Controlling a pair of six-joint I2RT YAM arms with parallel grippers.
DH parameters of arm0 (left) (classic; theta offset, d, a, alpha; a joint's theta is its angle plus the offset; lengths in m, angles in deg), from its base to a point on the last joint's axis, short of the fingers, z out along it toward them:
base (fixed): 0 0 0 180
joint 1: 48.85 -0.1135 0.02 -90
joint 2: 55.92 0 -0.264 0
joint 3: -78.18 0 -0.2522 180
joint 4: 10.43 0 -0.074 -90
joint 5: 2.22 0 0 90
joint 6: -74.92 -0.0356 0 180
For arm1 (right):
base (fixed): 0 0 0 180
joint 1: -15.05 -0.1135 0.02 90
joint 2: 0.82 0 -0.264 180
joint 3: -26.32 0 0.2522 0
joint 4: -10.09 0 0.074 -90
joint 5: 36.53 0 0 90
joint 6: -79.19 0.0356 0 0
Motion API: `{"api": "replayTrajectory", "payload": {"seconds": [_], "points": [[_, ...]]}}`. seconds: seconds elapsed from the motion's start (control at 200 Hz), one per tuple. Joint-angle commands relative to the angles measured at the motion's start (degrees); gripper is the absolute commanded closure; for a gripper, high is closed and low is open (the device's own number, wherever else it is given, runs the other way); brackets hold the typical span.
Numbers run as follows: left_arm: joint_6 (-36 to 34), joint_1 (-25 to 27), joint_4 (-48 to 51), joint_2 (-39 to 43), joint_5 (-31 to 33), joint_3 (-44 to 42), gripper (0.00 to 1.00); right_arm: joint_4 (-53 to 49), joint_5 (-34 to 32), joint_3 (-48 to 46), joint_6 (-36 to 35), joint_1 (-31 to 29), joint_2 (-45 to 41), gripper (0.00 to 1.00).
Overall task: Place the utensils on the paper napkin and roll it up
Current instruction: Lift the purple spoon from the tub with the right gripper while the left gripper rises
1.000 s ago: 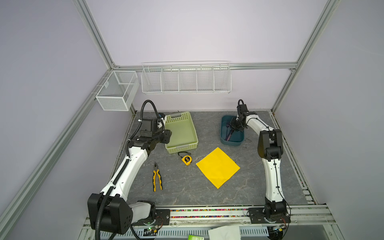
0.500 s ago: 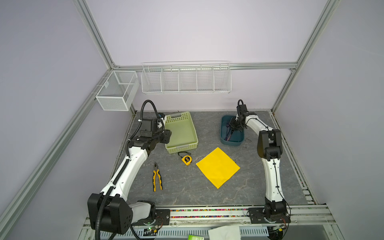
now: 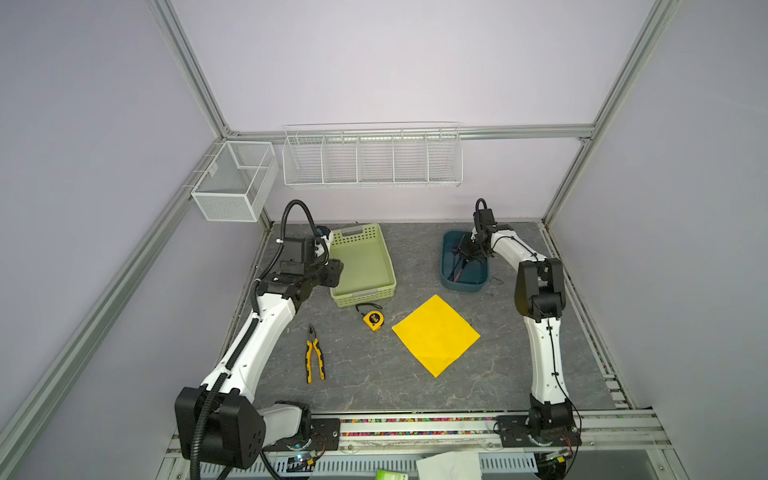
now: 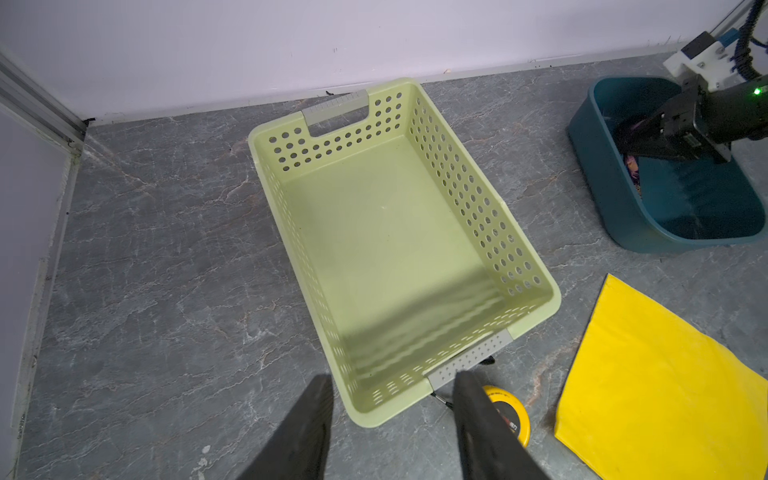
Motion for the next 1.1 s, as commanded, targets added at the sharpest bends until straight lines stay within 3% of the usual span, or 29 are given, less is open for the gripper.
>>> {"api": "replayTrajectory", "payload": {"seconds": [0.0, 0.26, 0.485, 0.66, 0.855, 1.095], "points": [[0.9, 0.2, -0.4, 2.7, -1.8, 1.7, 0.51, 0.1, -1.1, -2.4, -2.4, 0.1, -7.5, 0.93], [4.1, 2.1, -0.7, 3.7, -4.5, 5.3, 0.5, 2.4, -2.3, -10.7, -5.6, 0.1, -19.2, 0.93], [5.2, 8.9, -0.2, 0.1, -6.5, 11.4, 0.49, 7.2, 1.6, -18.2, -9.9, -0.2, -31.9, 0.93], [5.8, 14.8, -0.6, -4.3, -4.5, 16.0, 0.49, 3.4, -2.8, -20.0, -9.2, -2.2, -39.6, 0.93], [6.2, 22.3, 1.9, -12.6, -6.9, 25.4, 0.48, 2.3, -7.4, -25.2, -1.5, -7.2, -48.4, 0.93], [6.1, 28.9, 4.2, -19.2, -11.4, 32.0, 0.49, 3.2, -4.9, -28.1, 6.9, -10.7, -53.0, 0.93]]}}
